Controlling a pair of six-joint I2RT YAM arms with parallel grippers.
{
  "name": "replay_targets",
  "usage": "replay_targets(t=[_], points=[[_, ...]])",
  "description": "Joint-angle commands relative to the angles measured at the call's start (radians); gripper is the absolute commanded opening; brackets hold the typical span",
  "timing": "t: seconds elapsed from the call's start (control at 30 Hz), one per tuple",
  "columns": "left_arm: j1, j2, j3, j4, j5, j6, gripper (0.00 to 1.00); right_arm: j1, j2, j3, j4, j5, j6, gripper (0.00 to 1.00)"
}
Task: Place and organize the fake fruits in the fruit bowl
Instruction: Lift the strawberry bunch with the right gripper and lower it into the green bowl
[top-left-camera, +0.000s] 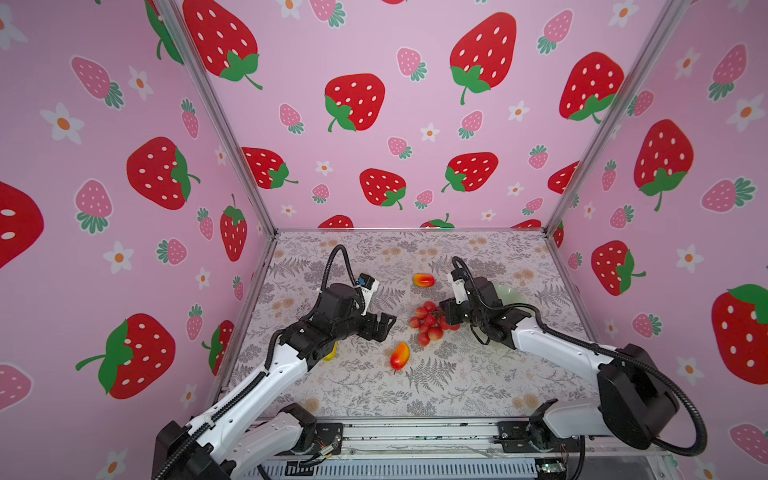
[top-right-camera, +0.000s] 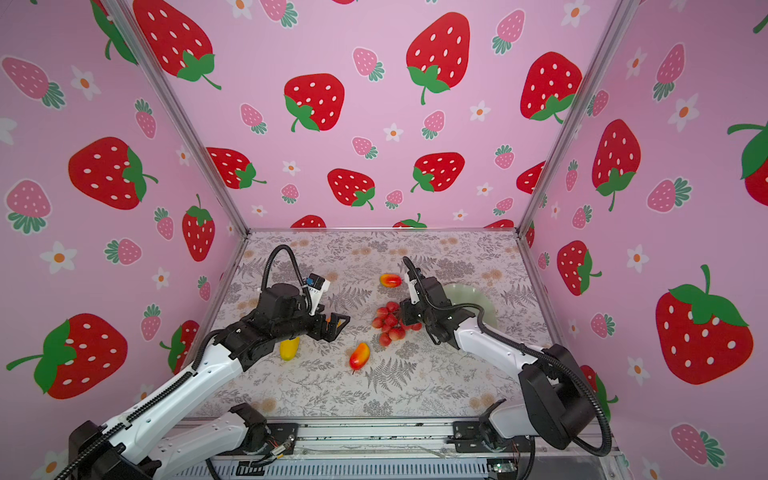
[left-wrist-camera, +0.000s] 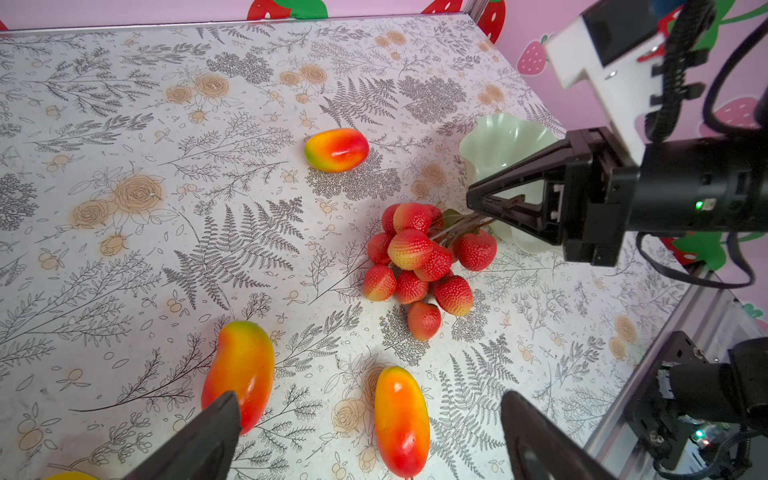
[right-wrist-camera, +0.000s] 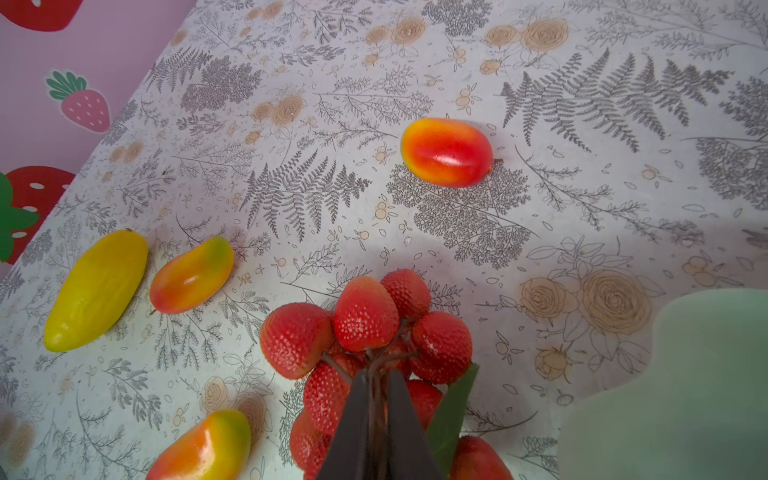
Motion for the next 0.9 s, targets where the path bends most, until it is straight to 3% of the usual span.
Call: replay_targets(t=[0.0,0.23,0.53,0.87], points=[[-0.004,-0.017,-0.009,0.006,-0.014,0.003,0.99,0.005,-0.026,0.06,-0.001,0.039,0.01,0.0],[-0.014,-0.007,0.012,0.032,0.026,0.003,0.99,-0.065,-0.172,0.158,-0.19,0.177,0.009,0.0],[-0.116,0.126,0.086,0.17,0.092,-0.025,0.99,-0.337,-0.391,0.196,-0.517,0.25,0.011,0.0],[-0.219,0.27,0.195,0.193,0.078,0.014,0.99,-0.438,-0.388,0.124,-0.505,0.083,0.004,0.0]])
